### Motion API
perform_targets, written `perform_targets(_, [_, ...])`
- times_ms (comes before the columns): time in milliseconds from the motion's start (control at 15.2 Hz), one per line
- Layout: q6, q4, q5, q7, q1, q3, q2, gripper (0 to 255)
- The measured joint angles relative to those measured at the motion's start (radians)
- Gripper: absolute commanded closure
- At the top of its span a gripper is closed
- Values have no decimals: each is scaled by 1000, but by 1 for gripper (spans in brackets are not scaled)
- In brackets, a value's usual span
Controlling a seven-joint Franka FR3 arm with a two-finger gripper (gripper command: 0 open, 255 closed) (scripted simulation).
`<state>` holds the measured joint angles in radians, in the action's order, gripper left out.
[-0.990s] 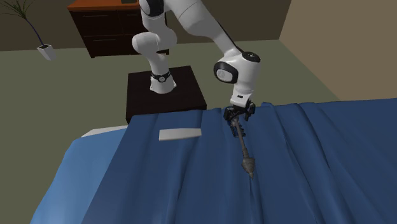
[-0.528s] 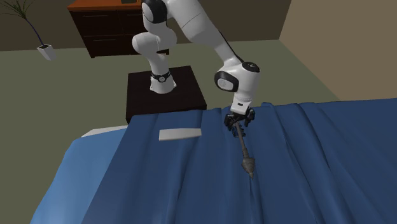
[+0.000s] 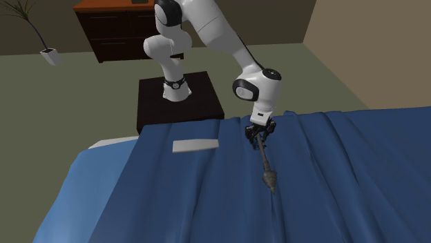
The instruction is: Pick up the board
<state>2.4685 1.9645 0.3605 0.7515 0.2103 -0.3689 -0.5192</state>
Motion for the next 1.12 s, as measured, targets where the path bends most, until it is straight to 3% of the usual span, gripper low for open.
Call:
perform_targets(330, [-4,0,-2,-1,-1,-2,3,255])
perform_targets(1122, [-114,-9,-70,-47,-30,-47,110,255])
